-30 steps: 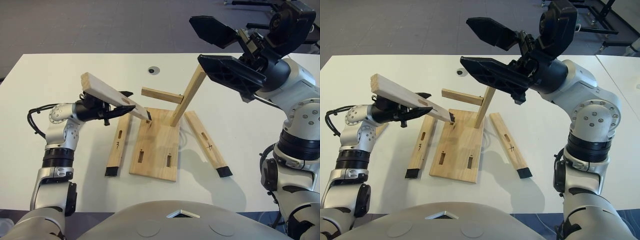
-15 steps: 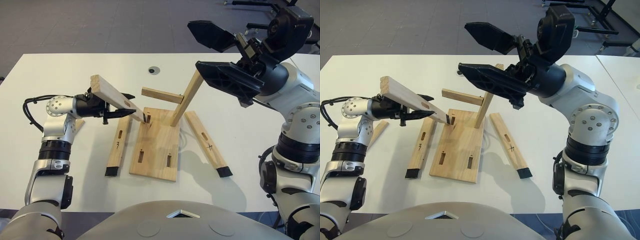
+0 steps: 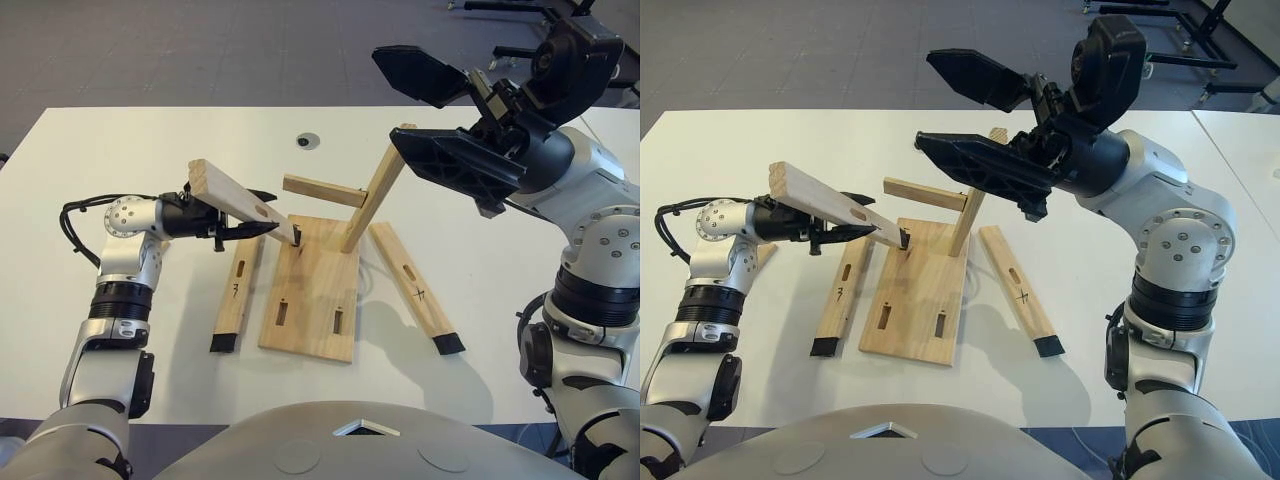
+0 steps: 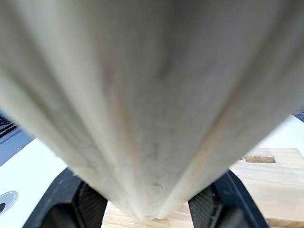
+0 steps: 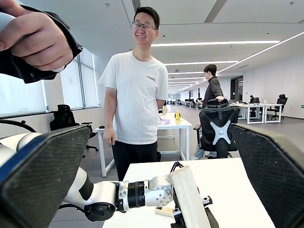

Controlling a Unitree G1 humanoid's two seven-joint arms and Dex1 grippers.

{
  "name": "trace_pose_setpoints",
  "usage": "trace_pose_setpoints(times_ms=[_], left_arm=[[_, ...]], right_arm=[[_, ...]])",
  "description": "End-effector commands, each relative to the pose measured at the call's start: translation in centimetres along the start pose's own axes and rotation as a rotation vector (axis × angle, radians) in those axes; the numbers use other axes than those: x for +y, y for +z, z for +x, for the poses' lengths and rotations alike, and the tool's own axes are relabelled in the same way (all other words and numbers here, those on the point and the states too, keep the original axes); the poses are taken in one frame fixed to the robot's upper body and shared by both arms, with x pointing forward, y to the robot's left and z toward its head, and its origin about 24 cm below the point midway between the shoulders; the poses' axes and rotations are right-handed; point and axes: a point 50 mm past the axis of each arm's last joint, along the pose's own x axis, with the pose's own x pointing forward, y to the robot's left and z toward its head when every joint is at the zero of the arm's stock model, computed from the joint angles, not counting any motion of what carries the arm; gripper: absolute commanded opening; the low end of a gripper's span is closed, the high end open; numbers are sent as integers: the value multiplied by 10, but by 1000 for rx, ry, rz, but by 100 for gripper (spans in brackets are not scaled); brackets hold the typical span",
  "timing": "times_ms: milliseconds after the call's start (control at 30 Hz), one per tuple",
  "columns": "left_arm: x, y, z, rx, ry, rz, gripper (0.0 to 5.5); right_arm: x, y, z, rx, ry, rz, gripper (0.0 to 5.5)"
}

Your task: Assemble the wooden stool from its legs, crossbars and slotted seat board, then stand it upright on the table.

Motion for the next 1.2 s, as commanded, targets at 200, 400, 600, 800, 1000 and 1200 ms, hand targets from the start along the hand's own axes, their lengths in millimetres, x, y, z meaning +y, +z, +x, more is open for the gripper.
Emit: trace_pose_setpoints(times_ms=[200, 400, 600, 800, 1000, 1200], left_arm=[[-10, 9, -5, 83, -135, -135, 203], [-20, 3, -8, 97, -128, -258, 203], [-30, -4, -10, 123, -110, -361, 203], [-32, -8, -9, 87, -62, -386, 203], [-32, -11, -8, -43, 42, -265, 203], [-37, -7, -1, -169, 115, -166, 203]], right_arm=[[2, 2, 0, 6, -13, -23, 537], [2, 2, 0, 8, -16, -22, 537], [1, 4, -1, 20, -8, -19, 537], [1, 5, 0, 39, 12, -10, 537], [0, 3, 0, 48, 21, -8, 537], [0, 3, 1, 57, 28, -8, 537]])
